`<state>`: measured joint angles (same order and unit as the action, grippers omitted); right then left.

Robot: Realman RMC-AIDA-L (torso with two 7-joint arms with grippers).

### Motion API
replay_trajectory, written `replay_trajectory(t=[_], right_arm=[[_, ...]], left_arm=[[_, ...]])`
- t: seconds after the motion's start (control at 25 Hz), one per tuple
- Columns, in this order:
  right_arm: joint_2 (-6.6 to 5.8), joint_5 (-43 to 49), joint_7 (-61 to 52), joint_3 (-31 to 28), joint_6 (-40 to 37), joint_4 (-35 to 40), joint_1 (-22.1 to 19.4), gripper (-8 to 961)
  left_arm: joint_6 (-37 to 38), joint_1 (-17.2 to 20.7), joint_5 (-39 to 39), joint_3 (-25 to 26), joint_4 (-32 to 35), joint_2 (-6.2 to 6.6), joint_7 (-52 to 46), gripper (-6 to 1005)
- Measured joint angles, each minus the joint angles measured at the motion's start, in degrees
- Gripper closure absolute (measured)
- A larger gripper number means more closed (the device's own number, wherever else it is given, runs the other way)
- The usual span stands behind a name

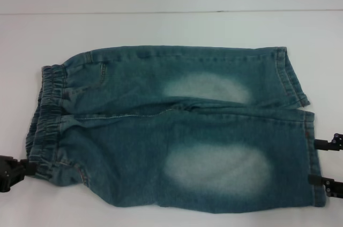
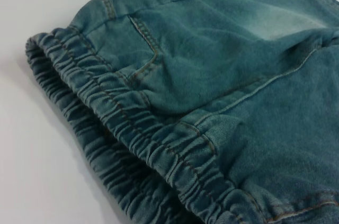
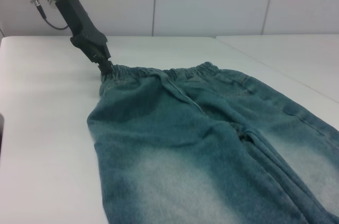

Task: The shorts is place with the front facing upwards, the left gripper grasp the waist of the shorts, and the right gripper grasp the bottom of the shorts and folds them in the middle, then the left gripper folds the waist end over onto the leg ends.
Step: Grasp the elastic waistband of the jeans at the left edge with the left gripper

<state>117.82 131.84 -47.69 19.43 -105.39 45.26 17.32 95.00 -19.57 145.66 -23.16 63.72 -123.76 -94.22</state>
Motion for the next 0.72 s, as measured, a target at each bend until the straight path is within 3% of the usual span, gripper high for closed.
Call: replay_trajectory(t=[0.12,0.4,0.72], right_arm=[[-0.01,0.0,0.01,-0.11,-0.04,0.0,-0.03,246],[-0.55,0.7,-4.03,0.45,-1.06,1.61,-0.17,246],[-1.26,9.23,-21.0,4.33,-8.33,17.24,1.26,246]], left_arm=[[0.0,-0.29,-0.01,0.09,-0.17,-0.07,-0.08,885],[-0.15,-0.63,-0.03,0.22,-0.98,0.03,-0.09,942],[-0.87,-0.96,-0.09,-0.09,-1.31,0.07,0.26,948]])
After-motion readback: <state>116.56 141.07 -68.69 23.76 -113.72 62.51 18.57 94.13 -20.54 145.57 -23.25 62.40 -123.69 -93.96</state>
